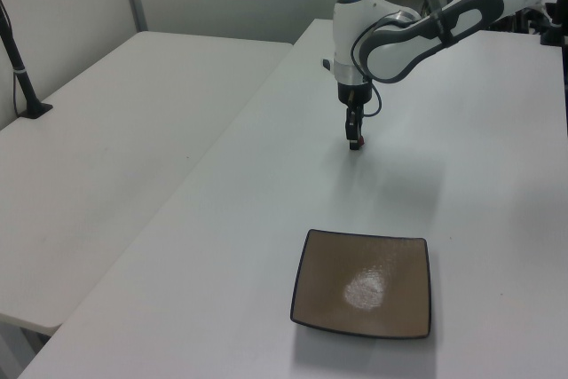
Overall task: Strawberries on a ceramic plate
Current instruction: 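Close the gripper around the red strawberry, then lift the strawberry and carry it toward the brown square plate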
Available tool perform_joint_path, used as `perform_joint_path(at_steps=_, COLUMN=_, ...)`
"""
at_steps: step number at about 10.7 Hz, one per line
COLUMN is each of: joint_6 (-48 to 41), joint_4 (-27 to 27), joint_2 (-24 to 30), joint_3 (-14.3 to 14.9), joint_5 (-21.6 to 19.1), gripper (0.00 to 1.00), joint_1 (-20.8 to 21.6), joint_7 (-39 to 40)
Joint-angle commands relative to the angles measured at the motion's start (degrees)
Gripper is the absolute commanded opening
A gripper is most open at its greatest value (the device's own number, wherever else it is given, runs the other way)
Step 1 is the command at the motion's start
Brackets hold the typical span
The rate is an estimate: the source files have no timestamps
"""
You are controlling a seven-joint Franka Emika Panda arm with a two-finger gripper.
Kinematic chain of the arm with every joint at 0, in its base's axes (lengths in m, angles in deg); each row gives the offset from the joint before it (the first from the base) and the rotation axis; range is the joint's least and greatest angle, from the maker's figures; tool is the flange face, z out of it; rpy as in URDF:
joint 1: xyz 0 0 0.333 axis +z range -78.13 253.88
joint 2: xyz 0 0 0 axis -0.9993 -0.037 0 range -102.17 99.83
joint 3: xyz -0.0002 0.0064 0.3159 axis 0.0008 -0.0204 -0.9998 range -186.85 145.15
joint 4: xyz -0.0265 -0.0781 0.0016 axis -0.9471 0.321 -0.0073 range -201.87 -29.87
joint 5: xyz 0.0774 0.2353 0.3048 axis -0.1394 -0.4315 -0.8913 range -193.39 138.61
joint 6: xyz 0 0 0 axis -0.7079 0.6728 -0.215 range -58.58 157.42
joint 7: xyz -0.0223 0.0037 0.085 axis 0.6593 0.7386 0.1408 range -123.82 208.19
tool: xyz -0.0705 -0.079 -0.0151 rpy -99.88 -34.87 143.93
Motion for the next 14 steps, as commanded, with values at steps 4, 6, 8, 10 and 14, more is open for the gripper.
perform_joint_path(at_steps=4, joint_6=-5.5, joint_4=-1.0, joint_2=3.8, joint_3=0.2, joint_5=0.7, gripper=0.14, joint_1=0.1, joint_7=1.1)
perform_joint_path(at_steps=6, joint_6=-9.2, joint_4=-0.9, joint_2=6.9, joint_3=0.2, joint_5=0.6, gripper=0.14, joint_1=-0.1, joint_7=1.1)
perform_joint_path(at_steps=8, joint_6=-13.1, joint_4=-0.6, joint_2=10.9, joint_3=0.2, joint_5=0.4, gripper=0.14, joint_1=-0.2, joint_7=1.1)
perform_joint_path(at_steps=10, joint_6=-16.8, joint_4=-0.6, joint_2=15.6, joint_3=0.0, joint_5=-0.3, gripper=0.14, joint_1=0.0, joint_7=2.2)
perform_joint_path(at_steps=14, joint_6=-23.3, joint_4=2.2, joint_2=21.3, joint_3=-0.7, joint_5=-3.7, gripper=0.14, joint_1=2.7, joint_7=1.9)
